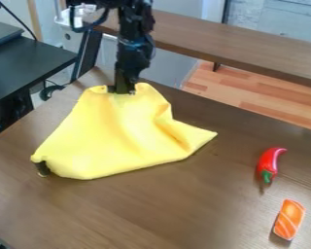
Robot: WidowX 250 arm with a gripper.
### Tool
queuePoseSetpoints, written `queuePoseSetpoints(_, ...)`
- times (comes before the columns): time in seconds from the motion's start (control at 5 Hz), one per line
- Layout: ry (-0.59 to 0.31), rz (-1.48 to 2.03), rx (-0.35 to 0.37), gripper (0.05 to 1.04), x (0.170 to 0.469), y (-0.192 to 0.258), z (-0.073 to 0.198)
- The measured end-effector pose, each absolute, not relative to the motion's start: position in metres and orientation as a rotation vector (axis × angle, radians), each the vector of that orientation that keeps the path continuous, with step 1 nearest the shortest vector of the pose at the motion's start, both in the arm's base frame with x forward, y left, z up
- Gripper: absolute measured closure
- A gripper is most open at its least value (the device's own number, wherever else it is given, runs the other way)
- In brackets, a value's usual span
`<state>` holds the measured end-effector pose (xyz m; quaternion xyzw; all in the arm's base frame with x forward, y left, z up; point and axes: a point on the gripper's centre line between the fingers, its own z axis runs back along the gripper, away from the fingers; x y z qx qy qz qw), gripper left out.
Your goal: Fold the cloth from the bottom right to the top left
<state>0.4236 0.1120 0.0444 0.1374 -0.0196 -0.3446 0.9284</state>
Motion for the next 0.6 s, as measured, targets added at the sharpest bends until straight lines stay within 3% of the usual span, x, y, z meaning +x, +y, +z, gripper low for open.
queuePoseSetpoints(0.2, -0.096, -0.679, 0.26, 0.863, 0.421, 0.123, 0.046)
queuePoseSetpoints(0.6, -0.282, -0.727, 0.26, 0.307, 0.417, 0.115, 0.06)
